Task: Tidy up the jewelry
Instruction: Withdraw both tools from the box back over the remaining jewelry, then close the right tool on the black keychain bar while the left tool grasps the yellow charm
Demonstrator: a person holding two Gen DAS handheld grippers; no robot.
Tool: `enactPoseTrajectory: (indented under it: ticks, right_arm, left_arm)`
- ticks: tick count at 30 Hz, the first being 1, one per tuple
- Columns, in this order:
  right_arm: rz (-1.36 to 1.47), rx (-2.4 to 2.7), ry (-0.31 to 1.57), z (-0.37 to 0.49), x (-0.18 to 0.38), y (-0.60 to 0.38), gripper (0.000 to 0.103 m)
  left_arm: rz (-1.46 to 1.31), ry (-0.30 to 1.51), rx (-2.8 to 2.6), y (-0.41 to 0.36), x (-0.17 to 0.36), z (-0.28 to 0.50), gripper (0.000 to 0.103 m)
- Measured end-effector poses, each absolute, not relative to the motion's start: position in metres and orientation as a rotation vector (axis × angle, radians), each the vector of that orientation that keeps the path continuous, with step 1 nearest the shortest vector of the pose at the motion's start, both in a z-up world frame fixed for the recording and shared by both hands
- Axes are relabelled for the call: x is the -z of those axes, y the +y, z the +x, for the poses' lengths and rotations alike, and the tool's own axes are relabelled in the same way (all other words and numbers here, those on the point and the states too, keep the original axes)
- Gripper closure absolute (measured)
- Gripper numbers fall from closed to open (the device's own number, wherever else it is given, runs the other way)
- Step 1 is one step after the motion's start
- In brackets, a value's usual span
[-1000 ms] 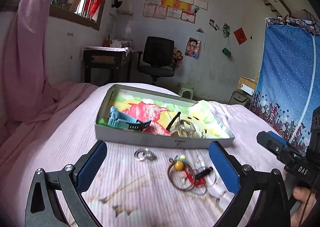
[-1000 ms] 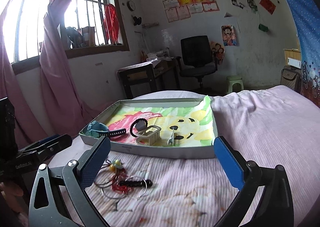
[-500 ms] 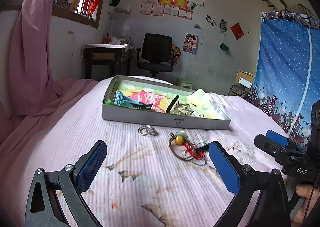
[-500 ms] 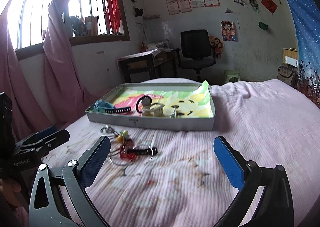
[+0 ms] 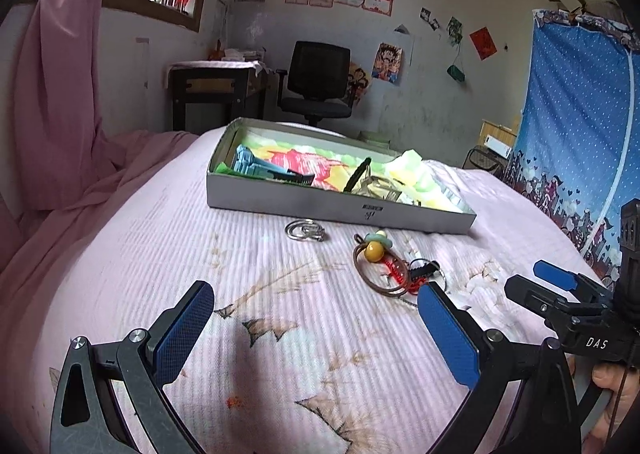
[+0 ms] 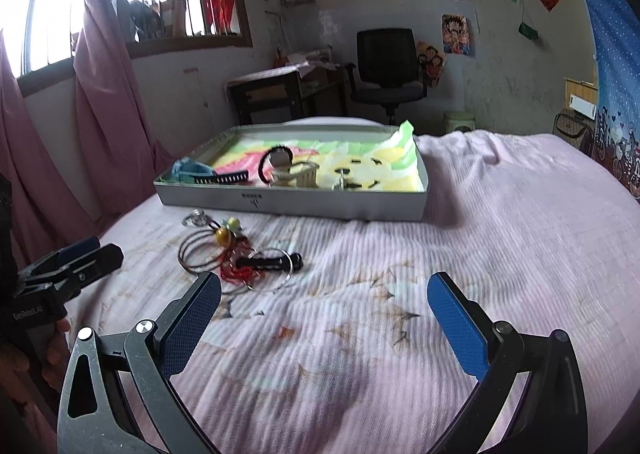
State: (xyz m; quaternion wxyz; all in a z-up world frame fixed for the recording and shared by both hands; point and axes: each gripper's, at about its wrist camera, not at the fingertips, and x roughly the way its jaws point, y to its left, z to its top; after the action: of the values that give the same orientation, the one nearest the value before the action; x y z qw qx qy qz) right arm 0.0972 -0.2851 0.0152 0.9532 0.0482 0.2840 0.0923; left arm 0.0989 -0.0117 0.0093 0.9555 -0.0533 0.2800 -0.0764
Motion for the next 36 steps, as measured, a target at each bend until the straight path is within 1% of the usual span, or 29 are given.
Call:
enactPoseTrajectory:
  ticks: [10, 14, 17, 19, 21, 23, 24, 26, 28, 30, 36]
  right_arm:
    - [0.084, -0.198, 0.634, 0.108, -0.007, -0.281, 0.001]
    - [0.106, -0.22, 0.655, 0.115, -0.004, -0.282, 0.002]
    - [0.114, -0.236, 0.678, 0.121, 0.001, -0.281, 0.003]
    - [0.108, -0.244, 0.686, 0.124, 0.003, -0.278, 0.01]
    - [0.101, -0.253, 0.695, 0.128, 0.004, -0.275, 0.023]
    - [0.096, -0.259, 0.703, 0.13, 0.006, -0.272, 0.029]
    - [0.092, -0.265, 0.71, 0.132, 0.008, -0.27, 0.032]
    - [0.087, -0.275, 0.719, 0.135, 0.009, -0.267, 0.035]
    - [0.079, -0.29, 0.727, 0.139, 0.011, -0.263, 0.039]
    - [0.074, -0.301, 0.731, 0.143, 0.011, -0.26, 0.05]
    - [0.064, -0.329, 0.762, 0.158, 0.014, -0.251, 0.068]
  left_arm:
    - [-0.084, 0.662, 0.164, -0.017, -0.002, 0.12, 0.001]
    - [-0.083, 0.672, 0.191, -0.019, -0.001, 0.127, 0.001]
    - [-0.077, 0.679, 0.213, -0.021, -0.001, 0.13, 0.004]
    - [-0.081, 0.688, 0.237, -0.023, 0.0, 0.134, 0.014]
    - [-0.093, 0.69, 0.25, -0.024, 0.001, 0.137, 0.021]
    - [-0.113, 0.693, 0.27, -0.024, 0.002, 0.141, 0.027]
    - [-0.121, 0.695, 0.279, -0.025, 0.001, 0.143, 0.032]
    - [-0.146, 0.699, 0.301, -0.025, 0.001, 0.148, 0.04]
    - [-0.172, 0.708, 0.326, -0.024, 0.002, 0.154, 0.052]
    - [-0.191, 0.722, 0.339, -0.025, 0.003, 0.159, 0.058]
    - [-0.217, 0.766, 0.367, -0.03, 0.01, 0.175, 0.073]
